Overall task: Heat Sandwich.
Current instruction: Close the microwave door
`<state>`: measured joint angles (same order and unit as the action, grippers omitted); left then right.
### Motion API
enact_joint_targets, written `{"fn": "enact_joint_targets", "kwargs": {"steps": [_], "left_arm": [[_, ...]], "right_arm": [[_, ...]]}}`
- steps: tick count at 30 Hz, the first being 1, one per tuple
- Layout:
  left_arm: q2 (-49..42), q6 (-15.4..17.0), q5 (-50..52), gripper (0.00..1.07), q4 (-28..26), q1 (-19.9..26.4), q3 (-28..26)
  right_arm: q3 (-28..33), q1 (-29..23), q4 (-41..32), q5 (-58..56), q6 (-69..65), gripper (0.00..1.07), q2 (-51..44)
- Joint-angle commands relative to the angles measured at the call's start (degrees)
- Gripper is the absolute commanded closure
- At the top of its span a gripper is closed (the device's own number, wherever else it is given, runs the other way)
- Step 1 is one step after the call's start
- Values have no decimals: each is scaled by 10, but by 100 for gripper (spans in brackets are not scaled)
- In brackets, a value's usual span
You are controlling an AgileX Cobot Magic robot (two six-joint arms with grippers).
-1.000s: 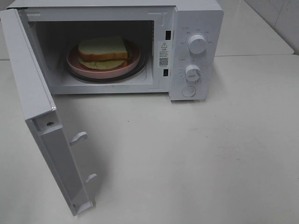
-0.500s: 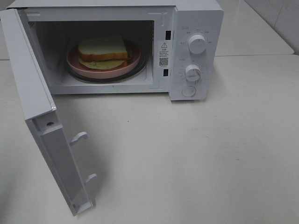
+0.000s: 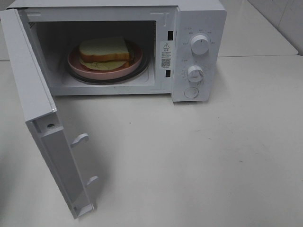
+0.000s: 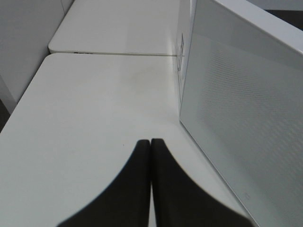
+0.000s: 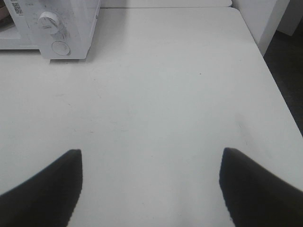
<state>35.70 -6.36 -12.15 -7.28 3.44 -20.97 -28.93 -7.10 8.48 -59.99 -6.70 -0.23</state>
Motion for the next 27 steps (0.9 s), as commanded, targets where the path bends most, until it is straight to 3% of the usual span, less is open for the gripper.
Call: {"fn": "enact_joint_targets", "kwargs": {"steps": [1, 10, 14, 17, 18, 20, 22, 27], "left_arm": [[29, -2, 109, 106, -2, -1, 28], [115, -1, 298, 106, 1, -1, 63], [158, 15, 363, 106, 42, -1, 64], [193, 46, 414, 106, 102, -1, 64], [221, 79, 457, 106, 159, -1, 64], [232, 95, 473, 106, 183, -1, 64], [273, 153, 528, 106, 266, -1, 64], [349, 175, 609, 106, 350, -1, 64]], "right_arm": [[1, 5, -2, 5, 6, 31, -15], [1, 5, -2, 5, 6, 31, -15], [1, 5, -2, 5, 6, 31, -15], [1, 5, -2, 5, 6, 31, -15], [1, 5, -2, 5, 6, 31, -15], [1, 5, -2, 5, 6, 31, -15], [1, 5, -2, 5, 6, 31, -15], [1, 5, -2, 5, 6, 31, -15]]}}
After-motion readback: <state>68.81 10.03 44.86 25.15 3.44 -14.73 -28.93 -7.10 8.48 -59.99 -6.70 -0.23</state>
